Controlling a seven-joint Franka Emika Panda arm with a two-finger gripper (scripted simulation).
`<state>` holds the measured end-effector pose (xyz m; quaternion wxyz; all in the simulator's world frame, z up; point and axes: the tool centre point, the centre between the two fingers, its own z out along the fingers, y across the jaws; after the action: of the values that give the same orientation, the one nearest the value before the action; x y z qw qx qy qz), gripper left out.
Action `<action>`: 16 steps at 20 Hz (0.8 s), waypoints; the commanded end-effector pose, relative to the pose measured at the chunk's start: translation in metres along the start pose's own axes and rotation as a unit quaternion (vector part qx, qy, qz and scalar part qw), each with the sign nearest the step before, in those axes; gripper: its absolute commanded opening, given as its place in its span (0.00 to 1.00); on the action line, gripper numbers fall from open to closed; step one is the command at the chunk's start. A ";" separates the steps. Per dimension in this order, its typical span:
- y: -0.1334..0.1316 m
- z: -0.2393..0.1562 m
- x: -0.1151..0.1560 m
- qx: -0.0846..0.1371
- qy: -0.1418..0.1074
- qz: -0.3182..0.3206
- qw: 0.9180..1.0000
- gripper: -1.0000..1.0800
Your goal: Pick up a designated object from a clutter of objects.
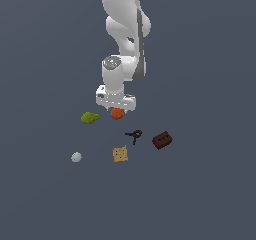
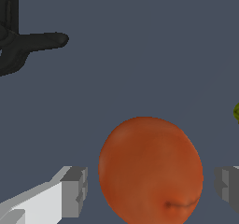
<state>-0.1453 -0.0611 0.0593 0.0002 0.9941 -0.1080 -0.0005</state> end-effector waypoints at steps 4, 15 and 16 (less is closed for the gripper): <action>0.000 0.012 0.000 0.000 0.000 0.000 1.000 0.96; 0.000 0.012 0.001 0.000 0.000 0.000 1.000 0.00; 0.000 0.012 0.001 0.000 0.000 0.000 1.000 0.00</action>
<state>-0.1450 -0.0611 0.0471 0.0000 0.9941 -0.1083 -0.0001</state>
